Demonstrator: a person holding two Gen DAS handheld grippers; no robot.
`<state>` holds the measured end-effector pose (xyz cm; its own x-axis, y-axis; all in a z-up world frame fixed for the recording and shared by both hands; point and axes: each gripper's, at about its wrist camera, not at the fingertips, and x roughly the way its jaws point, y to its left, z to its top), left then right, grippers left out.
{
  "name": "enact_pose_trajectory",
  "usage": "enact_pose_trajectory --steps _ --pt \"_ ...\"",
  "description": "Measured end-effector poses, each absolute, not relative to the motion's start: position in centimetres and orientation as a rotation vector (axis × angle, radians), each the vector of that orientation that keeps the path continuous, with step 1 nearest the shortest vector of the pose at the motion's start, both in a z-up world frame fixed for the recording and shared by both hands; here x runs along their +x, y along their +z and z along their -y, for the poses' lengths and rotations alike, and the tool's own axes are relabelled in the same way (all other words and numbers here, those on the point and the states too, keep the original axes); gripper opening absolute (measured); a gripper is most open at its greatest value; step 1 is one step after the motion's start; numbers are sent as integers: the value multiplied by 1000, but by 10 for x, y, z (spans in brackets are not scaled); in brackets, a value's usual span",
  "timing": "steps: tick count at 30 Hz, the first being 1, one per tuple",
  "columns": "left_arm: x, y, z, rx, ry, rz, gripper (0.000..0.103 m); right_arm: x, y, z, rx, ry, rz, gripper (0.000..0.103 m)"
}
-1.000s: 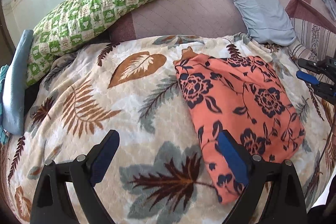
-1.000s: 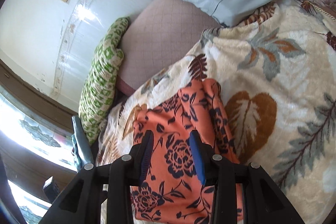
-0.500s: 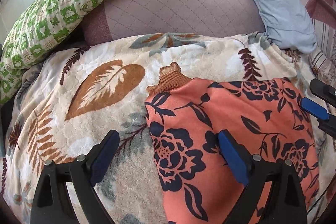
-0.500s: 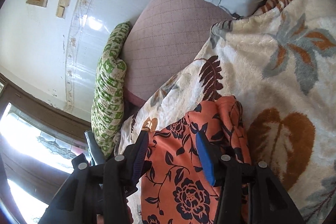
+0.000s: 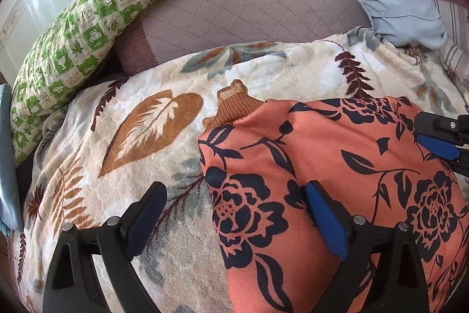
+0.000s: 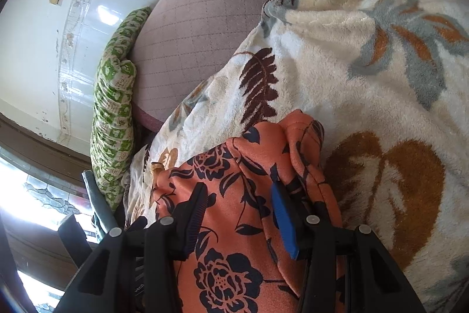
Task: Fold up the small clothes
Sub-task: 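Grasp the edge of the orange floral bundle with both grippers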
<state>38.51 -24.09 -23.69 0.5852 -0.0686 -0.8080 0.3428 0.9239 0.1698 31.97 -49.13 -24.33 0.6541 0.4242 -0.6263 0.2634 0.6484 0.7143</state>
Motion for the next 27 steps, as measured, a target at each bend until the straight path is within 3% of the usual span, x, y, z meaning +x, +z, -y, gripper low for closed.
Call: enact_pose_trajectory --steps 19,27 --pt "383 -240 241 330 -255 -911 95 320 -243 490 878 105 -889 50" --pt "394 -238 230 248 -276 -1022 97 314 -235 491 902 101 -887 50"
